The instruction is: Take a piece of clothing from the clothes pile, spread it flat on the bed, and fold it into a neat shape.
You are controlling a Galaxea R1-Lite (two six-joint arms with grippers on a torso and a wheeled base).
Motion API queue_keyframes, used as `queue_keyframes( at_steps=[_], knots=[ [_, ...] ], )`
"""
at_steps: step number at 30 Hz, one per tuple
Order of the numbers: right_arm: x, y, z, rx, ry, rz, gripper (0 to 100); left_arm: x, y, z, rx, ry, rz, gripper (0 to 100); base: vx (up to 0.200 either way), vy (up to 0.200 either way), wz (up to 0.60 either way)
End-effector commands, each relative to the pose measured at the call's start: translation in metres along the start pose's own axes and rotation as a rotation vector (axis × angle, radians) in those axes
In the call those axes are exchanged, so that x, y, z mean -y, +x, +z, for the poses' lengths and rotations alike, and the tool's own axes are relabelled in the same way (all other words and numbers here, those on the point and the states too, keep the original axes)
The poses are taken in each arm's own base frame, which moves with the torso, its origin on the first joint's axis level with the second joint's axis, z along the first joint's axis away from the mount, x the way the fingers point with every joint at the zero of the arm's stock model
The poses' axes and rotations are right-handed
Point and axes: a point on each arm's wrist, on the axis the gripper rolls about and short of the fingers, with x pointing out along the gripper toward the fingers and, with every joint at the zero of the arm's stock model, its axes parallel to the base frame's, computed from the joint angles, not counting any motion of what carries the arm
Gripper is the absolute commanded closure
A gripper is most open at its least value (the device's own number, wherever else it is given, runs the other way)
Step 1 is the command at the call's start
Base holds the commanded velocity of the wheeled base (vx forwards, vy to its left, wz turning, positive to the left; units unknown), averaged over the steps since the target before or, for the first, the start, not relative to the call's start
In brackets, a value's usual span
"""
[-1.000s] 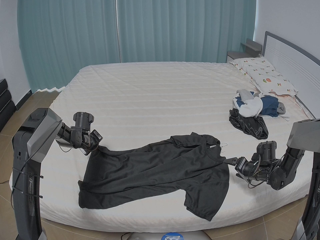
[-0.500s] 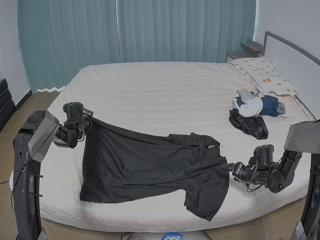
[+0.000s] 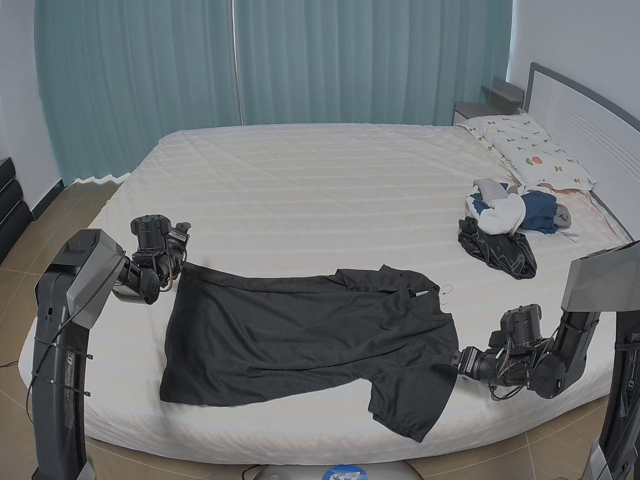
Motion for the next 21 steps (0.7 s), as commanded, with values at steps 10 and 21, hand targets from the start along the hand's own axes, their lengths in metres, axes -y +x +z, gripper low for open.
queue_keyframes(
  at_steps=[10, 21],
  knots=[
    [-0.006, 0.006, -0.015, -0.019, -0.053, 0.034, 0, 0.018, -0.093, 0.017, -0.129, -0.004, 0.059, 0, 0.0, 0.0, 0.0],
    [-0.003, 0.011, -0.015, -0.008, -0.064, 0.022, 100, 0.001, -0.166, 0.008, -0.251, -0.003, 0.158, 0, 0.0, 0.0, 0.0]
  ],
)
